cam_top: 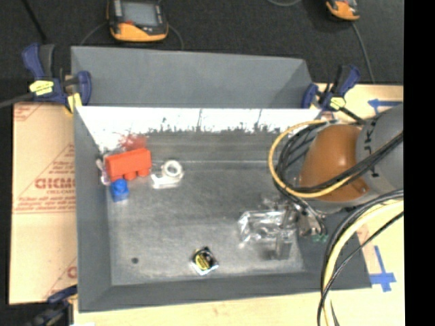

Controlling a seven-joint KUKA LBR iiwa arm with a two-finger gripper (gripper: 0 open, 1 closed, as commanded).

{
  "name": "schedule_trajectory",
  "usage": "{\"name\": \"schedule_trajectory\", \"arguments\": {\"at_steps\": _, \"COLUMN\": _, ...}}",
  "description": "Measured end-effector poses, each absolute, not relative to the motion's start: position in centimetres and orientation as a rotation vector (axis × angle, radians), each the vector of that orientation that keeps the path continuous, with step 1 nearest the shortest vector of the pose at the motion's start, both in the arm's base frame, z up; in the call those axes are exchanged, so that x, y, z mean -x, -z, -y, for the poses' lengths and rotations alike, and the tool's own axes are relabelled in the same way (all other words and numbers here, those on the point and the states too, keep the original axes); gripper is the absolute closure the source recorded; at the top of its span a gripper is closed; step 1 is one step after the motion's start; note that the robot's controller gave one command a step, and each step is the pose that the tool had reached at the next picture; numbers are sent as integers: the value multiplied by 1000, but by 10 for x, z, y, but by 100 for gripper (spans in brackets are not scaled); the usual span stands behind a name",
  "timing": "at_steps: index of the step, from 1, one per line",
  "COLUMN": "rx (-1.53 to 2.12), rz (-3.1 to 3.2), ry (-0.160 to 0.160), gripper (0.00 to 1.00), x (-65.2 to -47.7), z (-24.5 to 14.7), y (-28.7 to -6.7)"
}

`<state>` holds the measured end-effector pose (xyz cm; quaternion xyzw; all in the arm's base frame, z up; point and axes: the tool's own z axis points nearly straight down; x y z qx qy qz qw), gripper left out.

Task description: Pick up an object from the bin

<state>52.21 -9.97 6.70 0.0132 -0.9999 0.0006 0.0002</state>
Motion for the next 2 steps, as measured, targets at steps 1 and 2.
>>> {"name": "schedule_trajectory", "arguments": {"at_steps": 1, "rx": -48, "rz": 3150, "ry": -4, "gripper": 100, "x": -525, "z": 100, "y": -72}}
{"name": "schedule_trajectory", "arguments": {"at_steps": 2, "rx": -112, "rz": 3148, "ry": -4, "gripper": 100, "x": -480, "z": 80, "y": -282}}
